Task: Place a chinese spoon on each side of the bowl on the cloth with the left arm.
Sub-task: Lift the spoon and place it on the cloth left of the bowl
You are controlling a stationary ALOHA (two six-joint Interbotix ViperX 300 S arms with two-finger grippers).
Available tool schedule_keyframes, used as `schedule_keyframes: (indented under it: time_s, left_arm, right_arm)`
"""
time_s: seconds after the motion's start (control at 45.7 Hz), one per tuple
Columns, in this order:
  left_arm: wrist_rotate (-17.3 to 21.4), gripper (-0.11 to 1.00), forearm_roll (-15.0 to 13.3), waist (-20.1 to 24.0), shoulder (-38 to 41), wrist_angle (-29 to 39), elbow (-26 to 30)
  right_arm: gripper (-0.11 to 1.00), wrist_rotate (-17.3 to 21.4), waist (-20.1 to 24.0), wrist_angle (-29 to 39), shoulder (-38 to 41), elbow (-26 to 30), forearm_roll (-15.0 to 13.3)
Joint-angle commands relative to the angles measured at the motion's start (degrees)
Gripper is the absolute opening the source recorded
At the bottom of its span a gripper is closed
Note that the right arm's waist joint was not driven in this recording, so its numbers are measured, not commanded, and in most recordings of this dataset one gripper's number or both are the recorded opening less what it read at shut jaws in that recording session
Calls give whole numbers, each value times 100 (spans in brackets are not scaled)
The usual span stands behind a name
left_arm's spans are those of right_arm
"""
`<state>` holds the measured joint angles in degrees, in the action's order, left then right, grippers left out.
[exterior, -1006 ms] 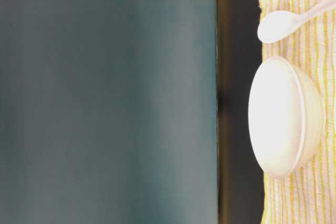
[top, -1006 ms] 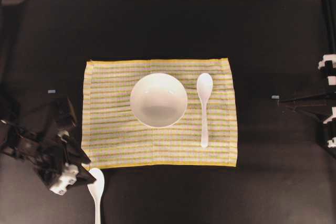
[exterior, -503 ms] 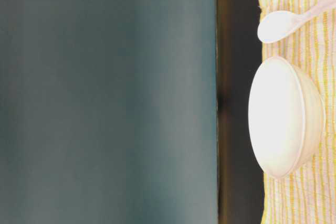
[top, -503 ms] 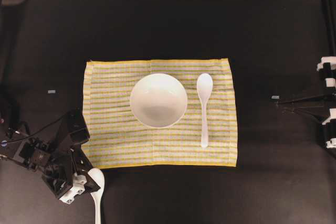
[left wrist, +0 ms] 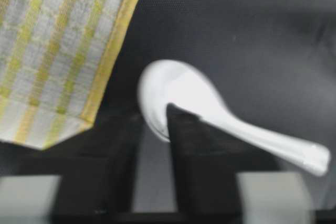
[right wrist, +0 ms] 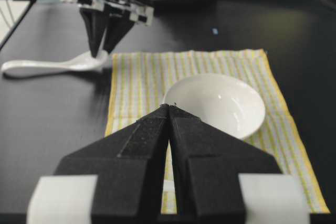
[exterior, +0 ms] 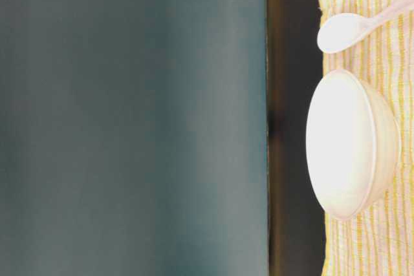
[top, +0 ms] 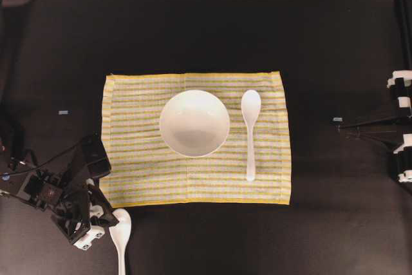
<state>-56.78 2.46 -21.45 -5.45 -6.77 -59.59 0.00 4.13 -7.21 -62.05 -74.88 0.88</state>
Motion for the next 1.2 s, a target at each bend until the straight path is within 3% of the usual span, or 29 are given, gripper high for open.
schedule_keyframes:
  time_s: [0.0, 0.131, 0.262, 0.416, 0.481, 0.656, 0.809, 1.181]
  left_arm:
    - [0, 11, 18, 44, -123, -9, 185]
    - [18, 7, 18, 185, -439, 176, 299]
    - [79, 6, 18, 510, -844, 826, 387]
    - [352, 6, 18, 1389, -1529, 1995, 545]
    - [624, 6, 18, 1925, -1916, 2742, 729]
    - [1301, 6, 18, 3059, -2540, 3841, 923]
    - [1424, 6, 18, 3577, -2558, 3876, 800]
    - [1529, 6, 18, 3595, -1503, 2892, 773]
  right_arm:
    - [0, 35, 0, -62, 70, 18, 9]
    - [0, 35, 0, -62, 70, 26, 9]
    - [0, 35, 0, -70, 70, 18, 9]
    - [0, 9, 0, -70, 62, 26, 9]
    - [0, 9, 0, -70, 53, 35, 9]
    - [0, -35, 0, -53, 53, 26, 9]
    - [0, -53, 0, -70, 44, 26, 9]
    - [0, -53, 0, -97, 44, 35, 9]
